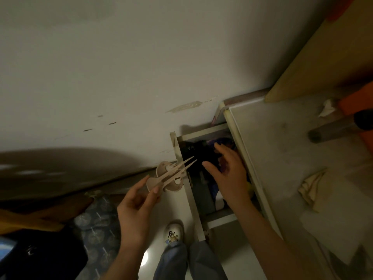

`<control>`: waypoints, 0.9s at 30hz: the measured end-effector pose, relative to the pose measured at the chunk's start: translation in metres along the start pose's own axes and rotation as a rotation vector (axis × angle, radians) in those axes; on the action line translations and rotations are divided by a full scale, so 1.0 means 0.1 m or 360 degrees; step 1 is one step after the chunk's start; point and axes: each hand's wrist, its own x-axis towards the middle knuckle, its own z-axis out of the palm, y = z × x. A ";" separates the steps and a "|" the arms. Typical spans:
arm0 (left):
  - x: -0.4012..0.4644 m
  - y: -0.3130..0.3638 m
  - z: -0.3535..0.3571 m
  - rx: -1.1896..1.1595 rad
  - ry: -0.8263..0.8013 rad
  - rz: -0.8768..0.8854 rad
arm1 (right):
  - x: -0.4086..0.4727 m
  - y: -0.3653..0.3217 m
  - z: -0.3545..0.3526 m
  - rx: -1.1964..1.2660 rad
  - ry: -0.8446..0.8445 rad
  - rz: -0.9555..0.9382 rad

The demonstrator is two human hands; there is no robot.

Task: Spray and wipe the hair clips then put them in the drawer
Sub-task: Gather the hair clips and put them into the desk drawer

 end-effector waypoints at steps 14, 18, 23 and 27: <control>-0.28 0.08 0.52 -0.0281 -0.0175 -0.0086 | -0.48 -0.24 -0.03 0.0735 -0.0263 0.0559; -0.35 0.05 0.57 -0.0195 -0.0270 -0.0075 | -0.46 -0.25 -0.13 0.0731 -0.0212 0.0554; -0.43 -0.02 0.59 0.0006 -0.0354 0.0012 | -0.47 -0.17 -0.19 0.0675 -0.0148 0.0568; -0.47 -0.09 0.60 0.0108 -0.0397 0.0009 | -0.48 -0.07 -0.20 0.0614 -0.0107 0.0547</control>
